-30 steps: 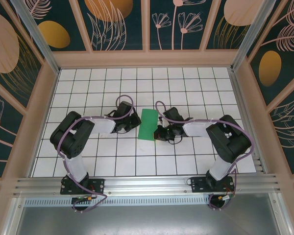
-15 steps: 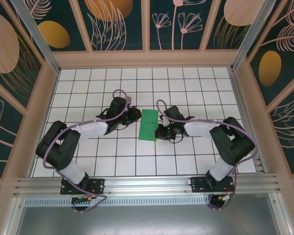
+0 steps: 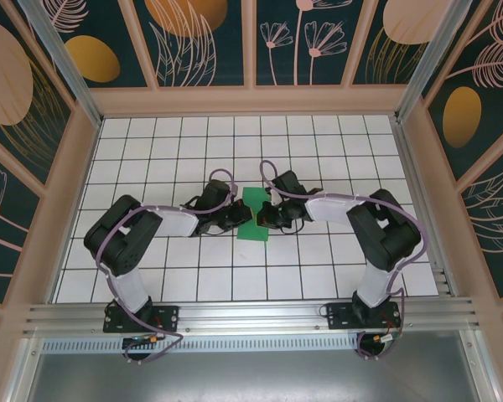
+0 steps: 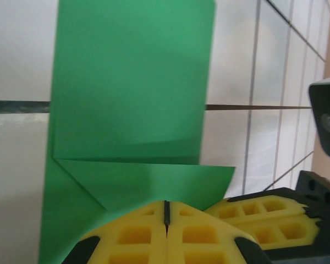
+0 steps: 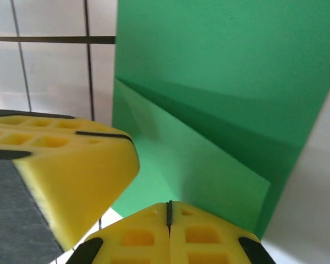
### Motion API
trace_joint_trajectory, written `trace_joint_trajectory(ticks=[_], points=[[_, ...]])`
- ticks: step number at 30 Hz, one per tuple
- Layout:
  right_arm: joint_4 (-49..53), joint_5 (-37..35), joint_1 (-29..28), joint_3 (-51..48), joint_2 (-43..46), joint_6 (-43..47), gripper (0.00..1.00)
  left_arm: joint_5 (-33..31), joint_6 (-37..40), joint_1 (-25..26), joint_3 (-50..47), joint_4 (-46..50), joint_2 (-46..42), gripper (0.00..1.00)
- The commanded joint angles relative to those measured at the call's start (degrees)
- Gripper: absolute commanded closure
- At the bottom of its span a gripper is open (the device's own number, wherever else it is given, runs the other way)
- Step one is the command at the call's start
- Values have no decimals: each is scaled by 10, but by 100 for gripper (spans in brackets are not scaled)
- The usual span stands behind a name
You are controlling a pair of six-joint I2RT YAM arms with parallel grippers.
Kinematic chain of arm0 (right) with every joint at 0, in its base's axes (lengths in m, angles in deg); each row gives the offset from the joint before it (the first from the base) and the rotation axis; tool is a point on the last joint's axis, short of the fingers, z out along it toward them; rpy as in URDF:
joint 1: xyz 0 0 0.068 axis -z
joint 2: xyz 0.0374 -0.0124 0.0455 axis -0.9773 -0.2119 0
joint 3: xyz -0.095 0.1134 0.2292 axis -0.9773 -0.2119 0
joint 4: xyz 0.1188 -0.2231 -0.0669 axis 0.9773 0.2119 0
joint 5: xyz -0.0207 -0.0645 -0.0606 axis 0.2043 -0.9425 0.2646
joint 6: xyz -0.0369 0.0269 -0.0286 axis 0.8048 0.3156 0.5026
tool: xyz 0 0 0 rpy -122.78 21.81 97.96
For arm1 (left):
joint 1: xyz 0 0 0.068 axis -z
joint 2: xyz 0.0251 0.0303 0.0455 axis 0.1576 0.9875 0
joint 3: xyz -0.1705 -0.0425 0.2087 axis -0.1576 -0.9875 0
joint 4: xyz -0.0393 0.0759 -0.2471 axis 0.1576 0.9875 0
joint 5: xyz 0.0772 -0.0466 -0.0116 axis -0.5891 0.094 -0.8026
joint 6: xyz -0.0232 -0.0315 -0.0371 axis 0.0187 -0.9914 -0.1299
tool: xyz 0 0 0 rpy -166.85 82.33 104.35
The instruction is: Fold a paper plane with a square sheet of paper (pick it up from the middle)
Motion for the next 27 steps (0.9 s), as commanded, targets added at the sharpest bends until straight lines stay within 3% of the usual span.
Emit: trace_joint_trajectory(ticks=[1, 15, 27], points=[[9, 3, -5, 20, -13, 8, 95, 5, -4, 3, 28, -2, 24, 100], [39, 15, -10, -3, -19, 38, 94, -37, -12, 4, 31, 66, 51, 100], [68, 19, -11, -103, 52, 52, 94, -53, -26, 4, 18, 80, 57, 100]])
